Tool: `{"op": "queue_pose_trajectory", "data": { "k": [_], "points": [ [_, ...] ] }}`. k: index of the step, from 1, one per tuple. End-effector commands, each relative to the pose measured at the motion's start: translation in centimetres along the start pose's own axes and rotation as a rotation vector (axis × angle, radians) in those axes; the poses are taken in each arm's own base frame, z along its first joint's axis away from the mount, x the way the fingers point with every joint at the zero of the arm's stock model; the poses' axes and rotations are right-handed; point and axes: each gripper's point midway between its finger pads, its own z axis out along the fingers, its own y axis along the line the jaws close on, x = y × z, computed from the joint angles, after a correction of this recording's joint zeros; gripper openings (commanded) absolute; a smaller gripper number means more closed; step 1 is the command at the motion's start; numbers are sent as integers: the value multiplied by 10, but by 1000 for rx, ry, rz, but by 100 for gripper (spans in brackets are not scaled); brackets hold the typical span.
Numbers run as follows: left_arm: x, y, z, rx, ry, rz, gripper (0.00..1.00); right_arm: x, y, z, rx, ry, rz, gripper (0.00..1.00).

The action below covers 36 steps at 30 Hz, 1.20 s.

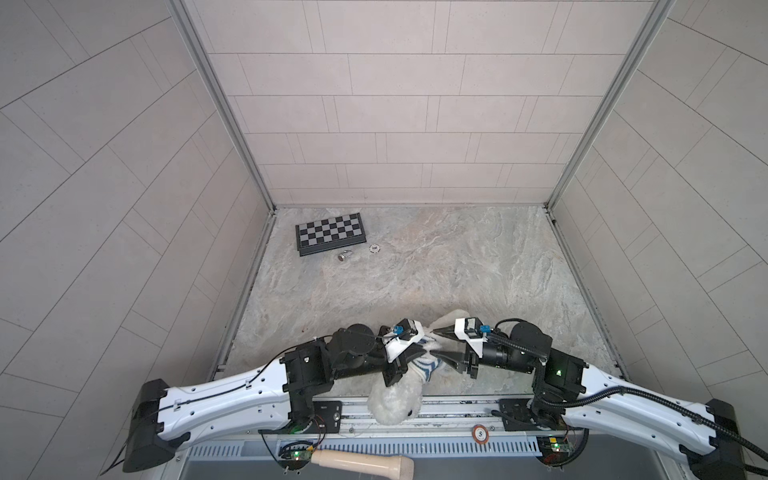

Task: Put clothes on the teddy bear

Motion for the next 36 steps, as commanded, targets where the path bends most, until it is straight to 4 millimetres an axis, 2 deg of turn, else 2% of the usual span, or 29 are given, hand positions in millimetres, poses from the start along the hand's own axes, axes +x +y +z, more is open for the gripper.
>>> {"op": "queue_pose_trajectory", "data": {
  "k": [1,4,7,9,14,17,20,25,27,28,31,32,33,36],
  "points": [
    [-27,-5,-9,16,-71,26,0,-6,9,0,-44,-5,-52,55],
    [-27,-4,-11,8,-76,26,0,-5,10,-1,-46,-7,-52,53],
    [-26,-4,-12,7,-69,26,0,-2,7,-2,-26,-4,-52,39],
    [-25,-4,-12,9,-68,26,0,-1,6,-2,-19,-1,-50,36],
    [-28,-5,-13,11,-76,28,0,2,7,1,-32,14,-54,50],
    [-31,-5,-12,10,-89,24,0,4,9,5,-47,17,-52,49],
    [-30,-4,-11,11,-91,20,0,7,8,7,-41,25,-55,31],
    [-30,5,-12,-44,-91,13,0,-2,1,1,8,-25,-58,0],
    [-36,17,-13,-111,-116,-2,0,-8,-12,-2,87,-73,-29,0],
    [-40,23,-14,-149,-135,-17,6,-8,-16,-3,111,-84,-13,0],
    [-56,48,-16,-280,-166,-80,73,-9,-39,-7,244,-80,65,0],
    [-60,54,-18,-317,-168,-90,87,-9,-49,-8,301,-73,101,0],
    [-64,59,-20,-350,-172,-95,91,-9,-62,-11,379,-70,149,0],
    [-68,73,-29,-445,-169,-102,93,-6,-93,-26,576,-106,321,0]
  ]
}}
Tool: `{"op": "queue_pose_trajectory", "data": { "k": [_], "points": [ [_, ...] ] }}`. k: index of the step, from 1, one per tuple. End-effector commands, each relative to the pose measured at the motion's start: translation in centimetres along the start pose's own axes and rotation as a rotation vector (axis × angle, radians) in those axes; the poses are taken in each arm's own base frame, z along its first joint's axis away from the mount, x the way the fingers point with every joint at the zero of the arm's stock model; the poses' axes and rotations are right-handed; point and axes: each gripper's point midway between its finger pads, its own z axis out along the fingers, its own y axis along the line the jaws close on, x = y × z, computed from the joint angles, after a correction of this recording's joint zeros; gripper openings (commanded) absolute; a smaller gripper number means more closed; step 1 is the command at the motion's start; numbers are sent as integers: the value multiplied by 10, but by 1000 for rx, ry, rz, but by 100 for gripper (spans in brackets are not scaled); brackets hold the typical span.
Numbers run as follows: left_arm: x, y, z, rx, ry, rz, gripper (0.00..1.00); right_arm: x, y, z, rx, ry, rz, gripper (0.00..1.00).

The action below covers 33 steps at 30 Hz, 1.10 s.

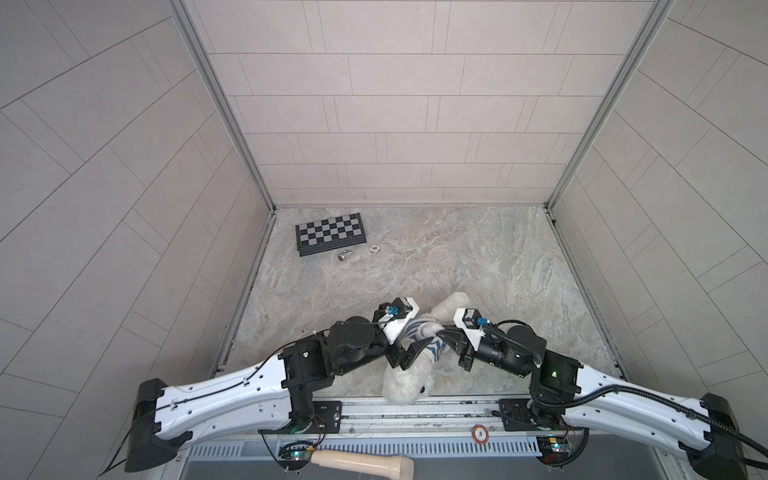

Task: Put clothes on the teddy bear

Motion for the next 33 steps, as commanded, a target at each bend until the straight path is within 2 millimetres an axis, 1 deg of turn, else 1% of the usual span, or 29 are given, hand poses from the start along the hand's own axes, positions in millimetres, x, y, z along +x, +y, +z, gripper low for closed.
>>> {"op": "queue_pose_trajectory", "data": {
  "k": [1,2,4,6,9,11,12,13,14,15,17,18,20,22,24,26,29,33],
  "points": [
    [-22,28,-9,-161,-53,-33,93,-26,-51,-11,298,-107,240,0],
    [-22,36,-12,-208,-61,-38,94,-25,-61,-15,360,-115,289,0],
    [-21,42,-18,-233,-83,-58,93,-27,-74,-22,445,-126,338,0],
    [-18,47,-24,-253,-106,-81,93,-34,-86,-31,519,-148,373,0],
    [-13,51,-31,-265,-134,-97,94,-56,-90,-37,542,-190,395,0],
    [-10,50,-31,-253,-146,-101,93,-69,-90,-37,537,-202,412,0],
    [-8,47,-29,-233,-151,-101,93,-76,-89,-35,529,-206,419,0],
    [-5,43,-25,-210,-152,-98,92,-77,-88,-31,525,-199,428,0],
    [-3,37,-21,-178,-154,-91,91,-87,-86,-30,521,-211,453,0],
    [0,31,-17,-154,-154,-86,91,-90,-86,-27,523,-210,481,0],
    [4,17,-7,-87,-161,-77,88,-90,-88,-22,539,-203,550,0],
    [5,13,-3,-71,-163,-80,87,-90,-89,-20,544,-203,583,0],
    [3,4,5,-32,-184,-79,87,-87,-88,-14,547,-201,657,0],
    [1,0,11,-36,-183,-52,87,-84,-86,-8,531,-191,692,0],
    [-2,-1,18,-45,-174,-20,84,-78,-84,-3,525,-175,720,0],
    [-6,-3,26,-54,-168,5,79,-70,-85,-2,535,-157,741,0],
    [-9,-9,40,-44,-165,41,71,-64,-86,-3,545,-156,769,0],
    [-4,-20,61,-8,-164,59,70,-65,-85,-3,534,-166,801,0]
  ]
}}
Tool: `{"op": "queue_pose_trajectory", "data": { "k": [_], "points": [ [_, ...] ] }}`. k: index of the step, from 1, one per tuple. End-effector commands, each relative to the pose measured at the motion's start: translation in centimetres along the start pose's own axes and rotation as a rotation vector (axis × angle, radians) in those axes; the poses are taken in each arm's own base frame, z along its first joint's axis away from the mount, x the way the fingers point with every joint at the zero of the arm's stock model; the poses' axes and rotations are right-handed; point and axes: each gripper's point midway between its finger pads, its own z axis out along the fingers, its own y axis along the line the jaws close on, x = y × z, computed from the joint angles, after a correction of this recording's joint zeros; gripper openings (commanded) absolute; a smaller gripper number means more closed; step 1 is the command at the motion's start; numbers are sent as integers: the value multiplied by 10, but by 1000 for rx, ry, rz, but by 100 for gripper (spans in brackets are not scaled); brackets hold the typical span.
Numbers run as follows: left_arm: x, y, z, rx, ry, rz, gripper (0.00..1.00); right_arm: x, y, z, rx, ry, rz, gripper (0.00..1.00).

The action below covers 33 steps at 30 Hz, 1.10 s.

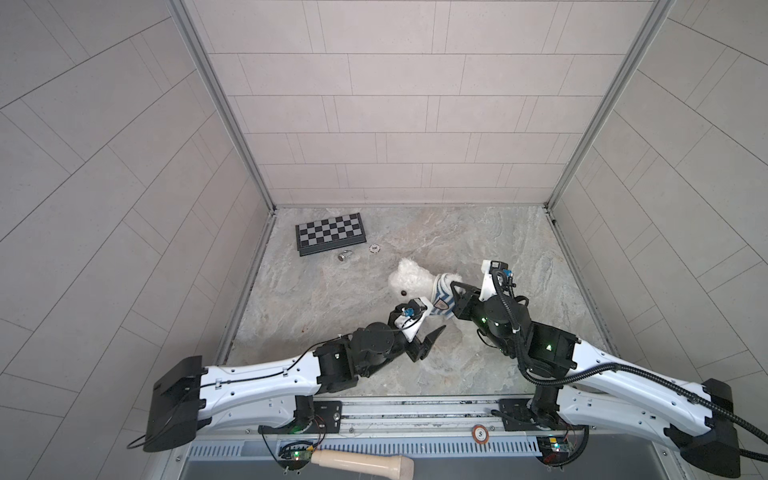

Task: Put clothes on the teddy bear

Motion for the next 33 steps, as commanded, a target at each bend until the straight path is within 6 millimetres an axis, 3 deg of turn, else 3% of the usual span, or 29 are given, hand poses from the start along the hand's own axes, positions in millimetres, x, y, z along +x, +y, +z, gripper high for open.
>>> {"op": "queue_pose_trajectory", "data": {
  "k": [1,6,12,15,17,24,33],
  "points": [
    [-21,-14,11,50,-95,6,70,-10,6,-4,-27,-27,105,0],
    [-27,-28,32,66,-146,36,72,-5,6,-2,-39,-15,173,0],
    [-26,-2,52,-128,-177,53,68,-1,14,-2,-86,7,251,0],
    [-24,3,52,-161,-176,78,49,-4,20,-6,-104,11,242,0],
    [-24,3,51,-156,-172,90,43,-6,21,-8,-104,14,232,0],
    [-13,16,42,-219,-127,155,38,-8,28,-9,-147,8,255,0],
    [-6,14,40,-203,-127,169,43,-14,39,-10,-171,10,263,0]
  ]
}}
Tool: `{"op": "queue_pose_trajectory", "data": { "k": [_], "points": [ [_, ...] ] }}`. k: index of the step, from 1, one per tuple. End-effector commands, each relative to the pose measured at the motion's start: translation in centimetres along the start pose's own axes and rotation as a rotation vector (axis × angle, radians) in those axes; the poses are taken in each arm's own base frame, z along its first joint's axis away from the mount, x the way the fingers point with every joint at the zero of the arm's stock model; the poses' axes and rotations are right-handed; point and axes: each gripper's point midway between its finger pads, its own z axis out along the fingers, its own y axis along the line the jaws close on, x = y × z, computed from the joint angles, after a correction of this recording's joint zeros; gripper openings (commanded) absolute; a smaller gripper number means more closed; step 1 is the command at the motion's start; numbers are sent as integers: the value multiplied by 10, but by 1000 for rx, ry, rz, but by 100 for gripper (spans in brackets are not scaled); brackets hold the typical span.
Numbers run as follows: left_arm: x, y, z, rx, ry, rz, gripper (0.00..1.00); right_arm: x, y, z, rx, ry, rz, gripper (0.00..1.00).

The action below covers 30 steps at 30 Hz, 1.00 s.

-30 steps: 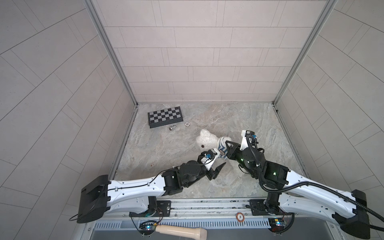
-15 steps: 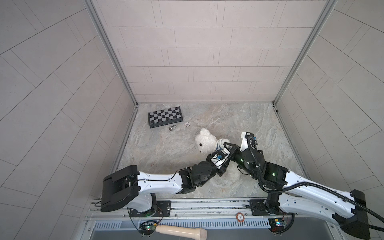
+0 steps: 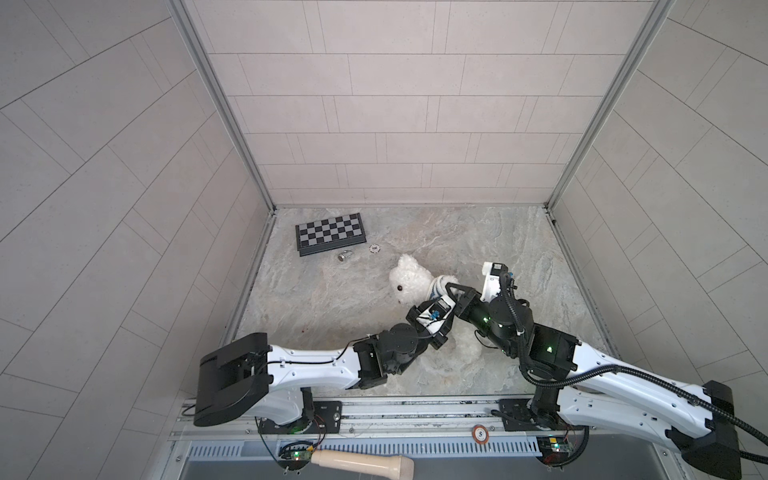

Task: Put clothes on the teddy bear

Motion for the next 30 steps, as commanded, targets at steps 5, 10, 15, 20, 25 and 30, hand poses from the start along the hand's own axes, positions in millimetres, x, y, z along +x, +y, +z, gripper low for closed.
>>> {"op": "queue_pose_trajectory", "data": {
  "k": [5,10,15,20,25,30],
  "points": [
    [3,9,-6,-23,-13,-3,41,-18,32,-6,-90,-39,69,0],
    [5,8,-6,-13,-6,14,59,-19,34,-6,-114,-51,78,0],
    [3,10,-5,-26,-8,24,30,-18,34,-6,-117,-46,81,0],
    [5,11,-6,-33,10,47,1,-23,35,-12,-135,-62,77,0],
    [19,15,-20,-20,29,21,0,-36,21,-19,-122,-112,61,0],
    [41,26,-43,-23,93,31,0,-53,13,-27,-113,-145,30,0]
  ]
}}
